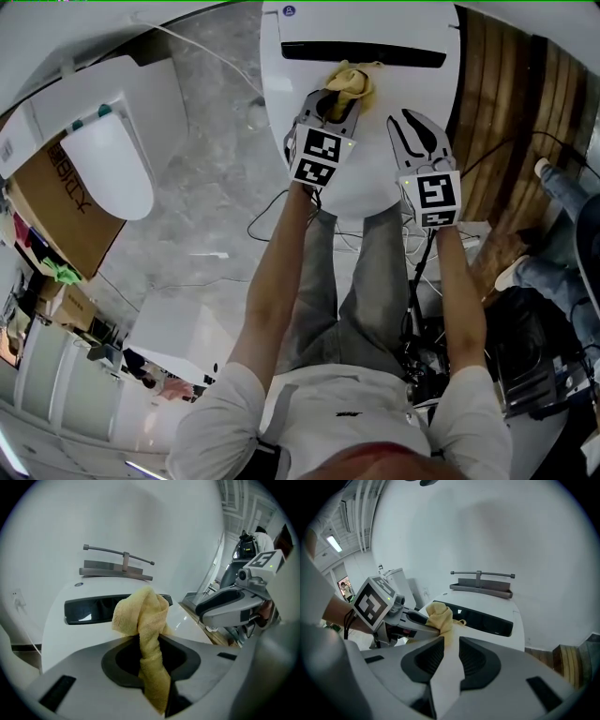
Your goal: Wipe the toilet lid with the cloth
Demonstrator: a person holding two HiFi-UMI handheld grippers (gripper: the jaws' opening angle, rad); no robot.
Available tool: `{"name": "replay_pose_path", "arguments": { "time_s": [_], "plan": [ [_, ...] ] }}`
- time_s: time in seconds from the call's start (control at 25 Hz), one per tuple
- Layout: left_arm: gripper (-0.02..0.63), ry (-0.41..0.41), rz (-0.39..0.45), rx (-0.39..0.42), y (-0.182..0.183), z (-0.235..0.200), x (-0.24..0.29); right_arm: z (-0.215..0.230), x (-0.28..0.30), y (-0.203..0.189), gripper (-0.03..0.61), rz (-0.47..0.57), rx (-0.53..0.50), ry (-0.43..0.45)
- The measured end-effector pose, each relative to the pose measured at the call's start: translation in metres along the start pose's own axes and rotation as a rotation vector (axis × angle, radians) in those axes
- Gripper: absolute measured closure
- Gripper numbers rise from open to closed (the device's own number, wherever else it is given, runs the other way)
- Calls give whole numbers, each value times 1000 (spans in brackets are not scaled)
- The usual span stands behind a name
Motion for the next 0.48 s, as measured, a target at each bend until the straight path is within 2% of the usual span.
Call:
{"name": "replay_pose_path", "arguments": {
  "time_s": [0.48],
  "plan": [
    [509,58,10,-26,-23,-53,-29,-42,28,9,465,-3,-17,4]
  ]
}}
Point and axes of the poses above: the fingertips, and each gripper's own axes: x forward along the fingers, z to its right, y out of its top, the point moved 6 cm from there along -x, backward along the fingers, and after that the axes turned 15 degrees about y, right-handed, at the moved point
